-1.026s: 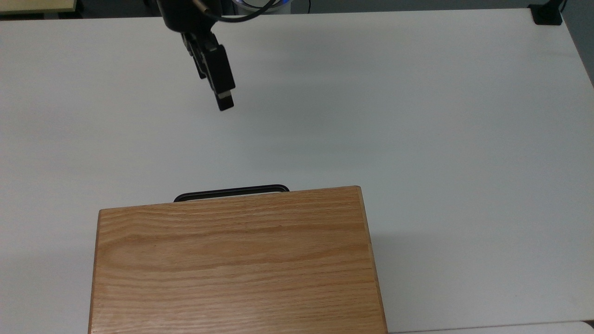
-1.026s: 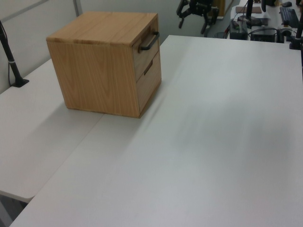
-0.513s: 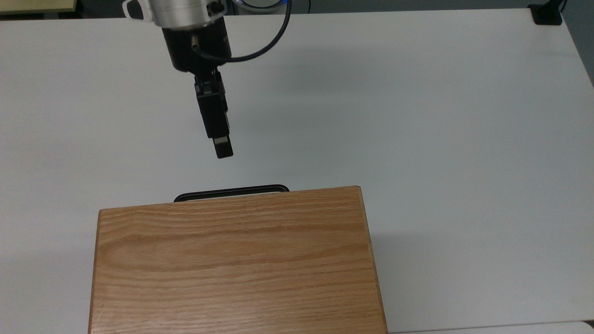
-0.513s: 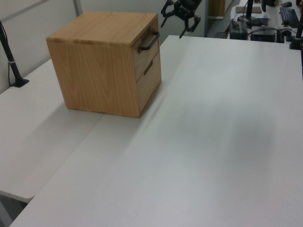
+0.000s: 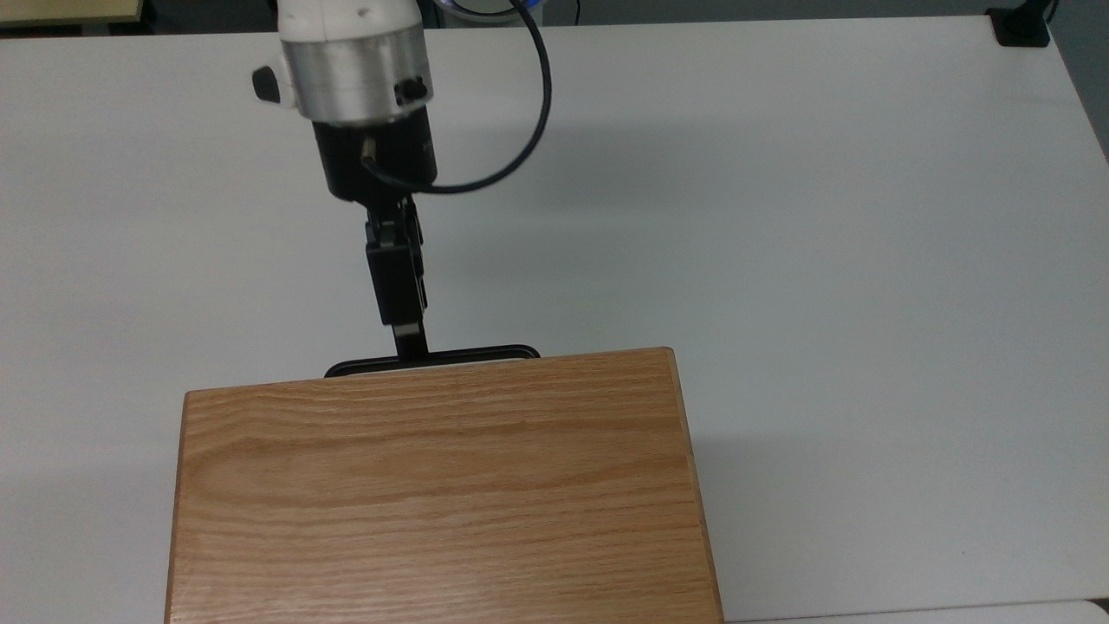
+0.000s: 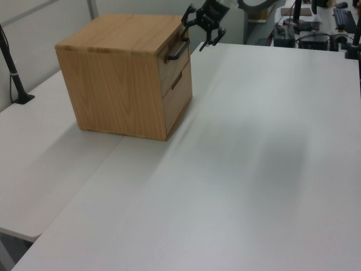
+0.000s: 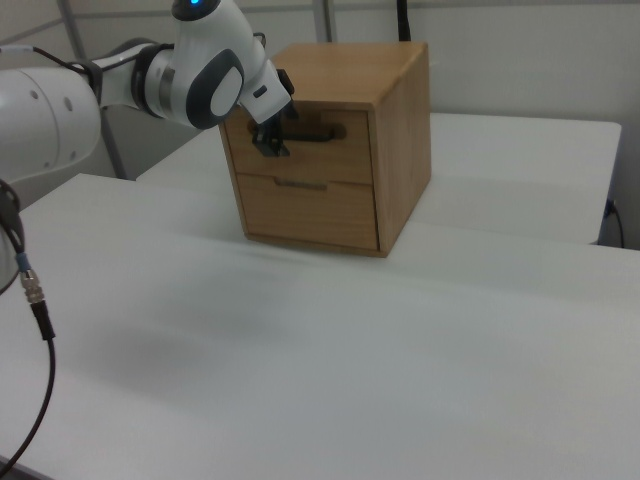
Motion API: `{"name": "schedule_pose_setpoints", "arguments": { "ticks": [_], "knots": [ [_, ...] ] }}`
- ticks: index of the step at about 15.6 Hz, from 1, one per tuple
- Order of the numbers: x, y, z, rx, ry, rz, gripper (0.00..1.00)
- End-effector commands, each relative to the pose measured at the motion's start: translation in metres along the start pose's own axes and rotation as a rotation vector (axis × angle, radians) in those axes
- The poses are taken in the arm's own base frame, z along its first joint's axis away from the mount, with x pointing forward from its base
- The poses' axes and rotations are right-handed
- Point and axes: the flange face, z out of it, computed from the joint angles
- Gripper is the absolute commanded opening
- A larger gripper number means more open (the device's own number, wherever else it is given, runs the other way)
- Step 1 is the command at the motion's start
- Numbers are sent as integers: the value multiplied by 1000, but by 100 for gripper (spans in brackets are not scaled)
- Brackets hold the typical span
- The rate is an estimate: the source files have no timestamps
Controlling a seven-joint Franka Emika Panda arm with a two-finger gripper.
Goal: Open the drawer by sliding it
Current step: 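Pull the handle away from the cabinet, sliding the upper drawer out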
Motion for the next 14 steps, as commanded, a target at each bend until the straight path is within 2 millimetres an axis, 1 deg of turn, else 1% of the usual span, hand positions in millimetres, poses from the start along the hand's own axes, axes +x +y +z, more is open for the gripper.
{"name": "schedule_pose_setpoints", "arguments": {
  "ticks": [1,2,3,4,5,6,7,8,11,12,14],
  "knots": [
    [-6,-8,22,10,36,-4,77],
    [-7,-6,28,6,34,-4,73],
    [-13,-6,33,0,27,-13,70],
    [-17,-6,33,0,25,-16,69],
    [-19,-6,33,0,23,-18,64],
    [-19,-6,33,0,24,-20,54],
    [-19,-6,34,-2,25,-26,46],
    [-19,-5,34,-4,28,-29,40],
    [-25,-5,26,-2,24,-39,21],
    [-25,-8,13,12,27,-38,17],
    [-26,-4,-2,16,28,-38,15]
  ]
}}
